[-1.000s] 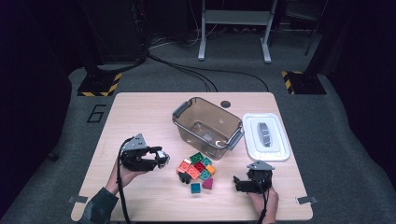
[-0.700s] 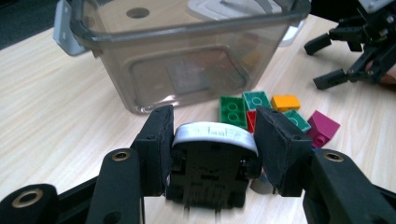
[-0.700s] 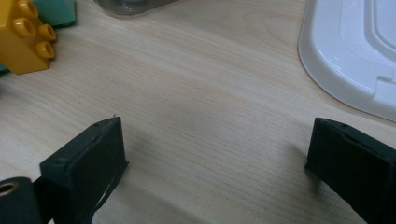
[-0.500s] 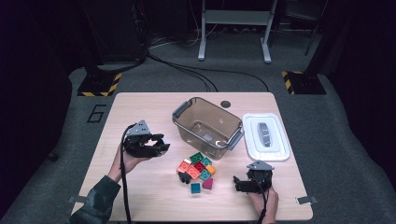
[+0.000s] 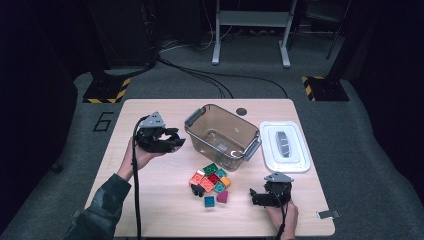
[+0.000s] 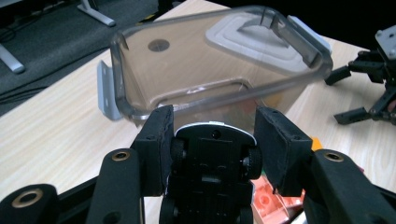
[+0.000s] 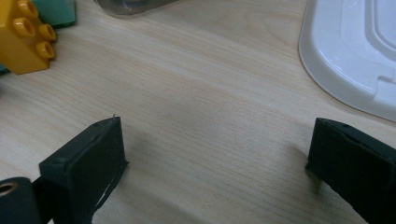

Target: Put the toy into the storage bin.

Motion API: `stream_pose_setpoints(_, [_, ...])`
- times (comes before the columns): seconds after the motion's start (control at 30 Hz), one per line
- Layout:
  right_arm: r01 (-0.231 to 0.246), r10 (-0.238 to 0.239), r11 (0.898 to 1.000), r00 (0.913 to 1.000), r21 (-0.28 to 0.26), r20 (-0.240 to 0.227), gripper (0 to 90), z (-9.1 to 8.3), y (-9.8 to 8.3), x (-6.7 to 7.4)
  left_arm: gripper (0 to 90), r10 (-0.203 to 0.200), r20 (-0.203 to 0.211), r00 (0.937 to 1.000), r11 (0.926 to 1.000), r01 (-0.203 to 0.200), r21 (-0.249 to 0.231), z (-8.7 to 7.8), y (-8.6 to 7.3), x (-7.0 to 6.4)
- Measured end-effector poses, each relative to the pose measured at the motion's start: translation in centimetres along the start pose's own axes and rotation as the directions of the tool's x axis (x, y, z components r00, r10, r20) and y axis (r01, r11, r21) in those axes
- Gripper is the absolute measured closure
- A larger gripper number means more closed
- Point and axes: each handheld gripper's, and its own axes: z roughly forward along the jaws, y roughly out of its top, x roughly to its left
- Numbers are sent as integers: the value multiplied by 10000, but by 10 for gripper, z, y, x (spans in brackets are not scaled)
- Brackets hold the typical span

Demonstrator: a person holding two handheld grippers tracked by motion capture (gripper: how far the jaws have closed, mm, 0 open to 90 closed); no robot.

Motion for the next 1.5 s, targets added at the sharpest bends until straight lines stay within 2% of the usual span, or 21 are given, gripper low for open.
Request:
stream_pose_setpoints(0.23, [-4,4,10000,10000,0,5,28,0,0,0,491,336,-182,9993,9994,-334,122,3,20,3])
stream_pose_setpoints(0.53, [5,-5,10000,10000,2,7,28,0,0,0,491,370,-471,9982,9993,-369,34,11,39,9])
stream_pose_setpoints(0.57, [23,-23,10000,10000,11,4,28,0,0,0,491,397,-428,9983,9991,-392,136,12,41,11])
stream_pose_setpoints(0.63, [-4,4,10000,10000,0,6,28,0,0,0,491,335,-527,9980,9994,-334,22,15,46,13])
stream_pose_setpoints(0.97, [65,-65,10000,10000,25,19,28,0,0,-1,490,408,-781,9961,9992,-402,86,32,74,17])
stream_pose_setpoints(1.1, [84,-85,10000,10000,26,33,28,0,0,-1,490,278,-834,9961,9995,-265,159,41,81,19])
stream_pose_setpoints(1.2, [84,-84,10000,10000,29,37,28,0,0,-1,490,87,-1030,9946,9998,-71,167,50,84,21])
stream_pose_setpoints(1.4, [8,-8,10000,10000,19,13,28,0,0,0,490,-129,-1073,9941,9985,185,515,68,83,23])
stream_pose_setpoints(1.43, [1,-1,10000,10000,17,9,28,0,0,0,490,-344,-1057,9938,9982,394,459,72,82,23])
stream_pose_setpoints(1.5, [-30,30,10000,10000,6,10,28,0,0,0,490,-427,-1036,9937,9973,487,557,78,81,23])
